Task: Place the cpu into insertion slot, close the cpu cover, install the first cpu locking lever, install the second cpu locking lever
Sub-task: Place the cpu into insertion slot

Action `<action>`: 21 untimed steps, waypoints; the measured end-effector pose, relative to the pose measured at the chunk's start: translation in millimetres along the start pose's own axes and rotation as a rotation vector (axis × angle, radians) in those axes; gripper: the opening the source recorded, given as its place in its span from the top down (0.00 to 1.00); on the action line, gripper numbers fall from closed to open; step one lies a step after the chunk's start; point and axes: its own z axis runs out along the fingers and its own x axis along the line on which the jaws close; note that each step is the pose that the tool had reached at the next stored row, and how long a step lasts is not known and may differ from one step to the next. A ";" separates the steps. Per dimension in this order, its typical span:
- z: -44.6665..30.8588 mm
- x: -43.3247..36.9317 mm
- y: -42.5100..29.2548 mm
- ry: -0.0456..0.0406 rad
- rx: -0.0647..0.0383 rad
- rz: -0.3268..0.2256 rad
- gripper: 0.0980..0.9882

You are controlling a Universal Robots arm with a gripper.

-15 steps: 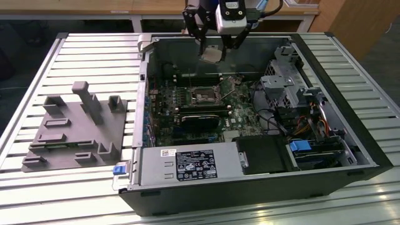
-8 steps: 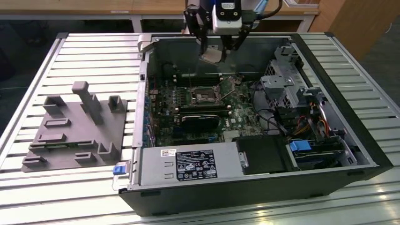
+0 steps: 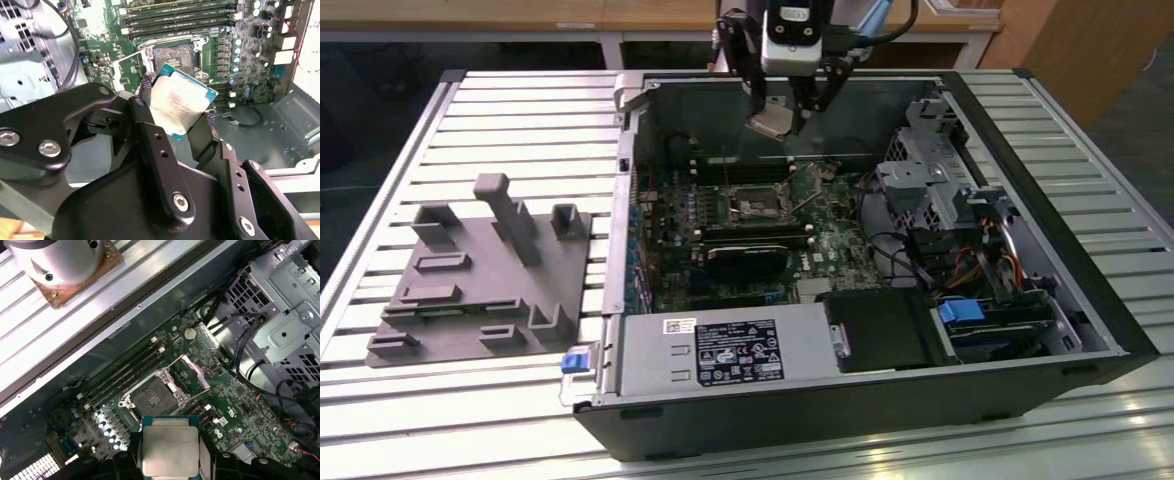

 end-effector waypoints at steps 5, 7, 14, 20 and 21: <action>0.9 0.0 0.0 -0.0063 -0.001 0.068 0.50; 1.2 0.1 0.0 -0.0084 -0.001 0.093 0.50; 1.7 1.1 -0.8 -0.0129 -0.002 0.143 0.50; 3.1 2.0 -1.7 -0.0149 -0.003 0.166 0.50; 3.5 2.0 -1.8 -0.0155 -0.003 0.172 0.50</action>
